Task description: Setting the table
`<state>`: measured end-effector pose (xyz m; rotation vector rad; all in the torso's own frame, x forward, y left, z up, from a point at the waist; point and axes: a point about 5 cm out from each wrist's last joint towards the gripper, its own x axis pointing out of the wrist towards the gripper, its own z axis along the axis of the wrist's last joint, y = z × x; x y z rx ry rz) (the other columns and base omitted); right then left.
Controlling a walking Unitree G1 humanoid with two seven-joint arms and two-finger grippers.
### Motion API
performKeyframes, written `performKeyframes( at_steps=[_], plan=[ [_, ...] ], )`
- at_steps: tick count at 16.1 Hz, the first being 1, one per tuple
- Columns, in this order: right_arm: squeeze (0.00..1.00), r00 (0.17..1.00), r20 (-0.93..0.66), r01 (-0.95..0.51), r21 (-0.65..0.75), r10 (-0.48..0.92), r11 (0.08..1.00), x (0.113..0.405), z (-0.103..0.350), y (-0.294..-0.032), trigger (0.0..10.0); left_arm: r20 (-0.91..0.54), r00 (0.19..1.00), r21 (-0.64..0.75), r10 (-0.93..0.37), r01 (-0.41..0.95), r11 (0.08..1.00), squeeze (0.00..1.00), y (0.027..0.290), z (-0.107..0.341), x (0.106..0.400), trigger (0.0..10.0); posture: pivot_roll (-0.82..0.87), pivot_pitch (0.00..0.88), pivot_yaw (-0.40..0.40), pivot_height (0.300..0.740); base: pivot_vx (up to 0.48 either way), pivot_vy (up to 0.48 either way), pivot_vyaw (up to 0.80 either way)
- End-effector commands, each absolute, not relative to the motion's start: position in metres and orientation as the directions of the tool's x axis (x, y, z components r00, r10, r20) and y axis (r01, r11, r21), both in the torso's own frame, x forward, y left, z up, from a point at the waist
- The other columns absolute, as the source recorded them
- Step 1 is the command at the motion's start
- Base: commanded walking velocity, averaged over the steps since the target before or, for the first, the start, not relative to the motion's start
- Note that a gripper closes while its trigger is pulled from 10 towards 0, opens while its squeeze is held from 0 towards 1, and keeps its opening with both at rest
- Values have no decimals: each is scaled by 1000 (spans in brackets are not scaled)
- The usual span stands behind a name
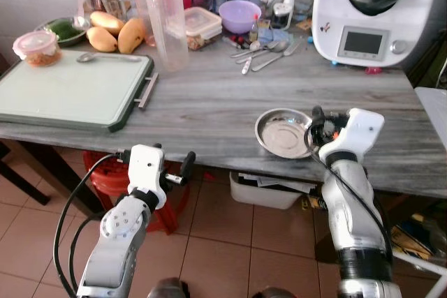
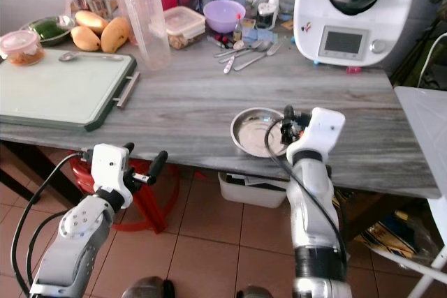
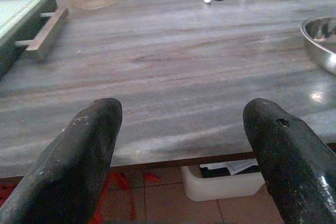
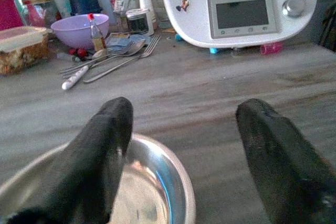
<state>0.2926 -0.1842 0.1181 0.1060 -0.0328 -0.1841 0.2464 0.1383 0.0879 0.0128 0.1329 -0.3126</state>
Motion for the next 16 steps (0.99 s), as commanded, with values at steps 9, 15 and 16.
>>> performKeyframes(
  at_steps=[9,15,16],
  plan=[
    [835,989,56,137,42,-139,990,257,125,-165,10000,-111,945,-7,-307,308,951,0,133,92,251,10000,-6,0,2,740,-153,0,0],
    [282,990,27,134,52,-136,990,257,123,-165,10000,-108,948,-5,-299,300,954,0,132,92,251,10000,-2,0,-3,740,-335,0,0],
    [278,990,24,135,53,-136,989,257,122,-165,10000,-108,948,-5,-300,301,954,0,132,92,251,10000,-2,0,-2,740,-337,0,0]
  ],
)
